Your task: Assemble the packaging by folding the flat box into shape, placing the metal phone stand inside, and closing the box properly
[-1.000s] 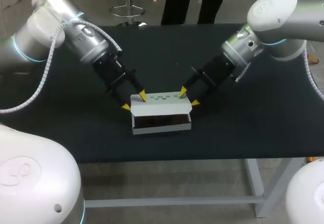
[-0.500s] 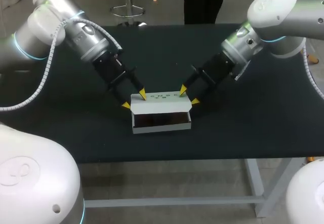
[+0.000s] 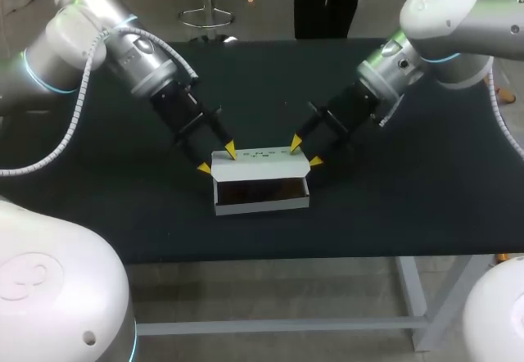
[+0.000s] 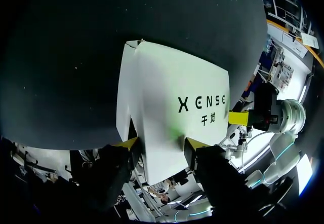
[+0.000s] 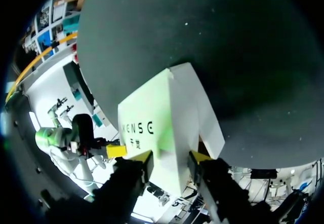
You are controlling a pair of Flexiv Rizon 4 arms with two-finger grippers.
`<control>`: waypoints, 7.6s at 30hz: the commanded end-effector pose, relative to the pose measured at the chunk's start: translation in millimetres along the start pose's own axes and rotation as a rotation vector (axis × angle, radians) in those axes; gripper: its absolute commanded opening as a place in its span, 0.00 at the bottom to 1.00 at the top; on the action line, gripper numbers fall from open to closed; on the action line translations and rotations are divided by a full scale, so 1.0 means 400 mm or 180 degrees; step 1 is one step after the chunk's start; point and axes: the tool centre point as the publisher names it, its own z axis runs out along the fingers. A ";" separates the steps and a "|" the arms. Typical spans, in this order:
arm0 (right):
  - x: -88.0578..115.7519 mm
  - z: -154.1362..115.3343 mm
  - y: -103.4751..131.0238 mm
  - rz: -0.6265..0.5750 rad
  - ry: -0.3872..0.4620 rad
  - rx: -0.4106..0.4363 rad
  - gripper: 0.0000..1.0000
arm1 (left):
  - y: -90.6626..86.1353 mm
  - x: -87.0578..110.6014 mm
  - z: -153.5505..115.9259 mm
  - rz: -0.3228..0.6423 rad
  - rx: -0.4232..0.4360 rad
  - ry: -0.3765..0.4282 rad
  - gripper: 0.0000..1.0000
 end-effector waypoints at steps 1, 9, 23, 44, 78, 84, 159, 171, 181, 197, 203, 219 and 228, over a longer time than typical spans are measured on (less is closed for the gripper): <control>0.015 0.005 0.011 0.0003 -0.0016 0.0060 0.49 | -0.010 0.015 0.001 -0.0014 -0.0035 -0.0011 0.58; 0.019 0.000 0.012 0.0008 -0.0018 0.0064 0.49 | -0.012 0.020 -0.004 -0.0040 -0.0055 0.0000 0.57; 0.029 -0.007 0.017 0.0003 -0.0014 0.0090 0.49 | -0.019 0.021 -0.005 -0.0065 -0.0059 -0.0047 0.60; 0.039 -0.024 0.020 0.0008 0.0041 0.0123 0.49 | -0.017 0.028 -0.009 -0.0060 -0.0032 -0.0127 0.60; 0.050 -0.033 0.024 0.0107 0.0097 0.0228 0.49 | -0.028 0.033 -0.018 -0.0144 -0.0259 -0.0213 0.60; 0.053 -0.037 0.024 0.0129 0.0116 0.0253 0.48 | -0.026 0.033 -0.018 -0.0157 -0.0296 -0.0232 0.60; 0.032 -0.017 0.031 0.0159 0.0112 0.0319 0.46 | -0.038 0.007 -0.004 -0.0001 -0.0207 -0.0472 0.62; 0.030 -0.016 0.034 0.0156 0.0108 0.0326 0.46 | -0.038 0.001 -0.001 0.0058 -0.0158 -0.0484 0.62; 0.029 -0.014 0.036 0.0158 0.0097 0.0329 0.46 | -0.036 -0.003 0.001 0.0075 -0.0126 -0.0511 0.62; 0.021 -0.013 0.038 0.0165 0.0102 0.0332 0.46 | -0.040 -0.012 0.005 0.0078 -0.0046 -0.0531 0.61; 0.017 -0.011 0.039 0.0168 0.0098 0.0336 0.46 | -0.042 -0.015 0.007 0.0077 -0.0027 -0.0535 0.61; 0.006 -0.004 0.048 0.0191 0.0093 0.0353 0.46 | -0.044 -0.012 0.006 0.0080 -0.0019 -0.0528 0.58; 0.006 -0.004 0.048 0.0183 0.0094 0.0366 0.46 | -0.044 0.004 0.003 0.0093 -0.0033 -0.0516 0.58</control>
